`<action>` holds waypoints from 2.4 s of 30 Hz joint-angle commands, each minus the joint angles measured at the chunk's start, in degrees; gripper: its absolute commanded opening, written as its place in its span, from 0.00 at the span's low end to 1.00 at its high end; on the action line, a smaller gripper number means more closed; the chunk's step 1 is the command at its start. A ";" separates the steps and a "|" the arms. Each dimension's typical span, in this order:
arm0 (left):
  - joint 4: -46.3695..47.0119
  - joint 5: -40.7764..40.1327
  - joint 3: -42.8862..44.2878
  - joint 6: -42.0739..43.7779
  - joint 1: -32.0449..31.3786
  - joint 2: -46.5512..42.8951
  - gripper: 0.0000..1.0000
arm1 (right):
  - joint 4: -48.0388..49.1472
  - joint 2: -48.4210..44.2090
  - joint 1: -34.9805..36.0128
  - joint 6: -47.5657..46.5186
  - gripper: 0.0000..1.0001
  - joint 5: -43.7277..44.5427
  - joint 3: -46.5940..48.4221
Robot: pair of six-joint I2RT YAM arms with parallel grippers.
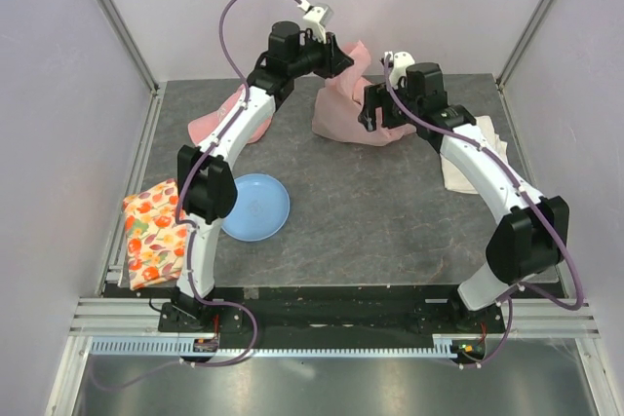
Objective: Take the fake fruits out of the plastic bag
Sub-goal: Adjust the plastic bag at the center of the board.
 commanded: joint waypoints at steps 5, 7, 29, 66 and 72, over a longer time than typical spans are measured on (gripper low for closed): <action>0.25 -2.49 -0.89 1.04 0.40 -3.50 0.02 | 4.90 4.50 -1.73 3.70 0.86 0.79 8.42; -0.19 -1.52 -2.48 0.25 0.84 -5.09 0.02 | 5.25 5.65 -2.17 4.23 0.86 0.44 9.39; -0.02 -0.12 13.50 10.70 9.10 -1.22 0.02 | 11.58 36.42 -6.65 -3.06 0.00 9.14 55.97; -17.25 5.25 -58.04 1.67 8.93 -55.46 0.02 | -2.39 -4.11 7.22 -5.88 0.52 -19.86 5.01; -16.19 5.60 -58.21 -1.86 9.02 -55.19 0.02 | -1.86 5.90 9.42 -1.22 0.32 -19.33 5.17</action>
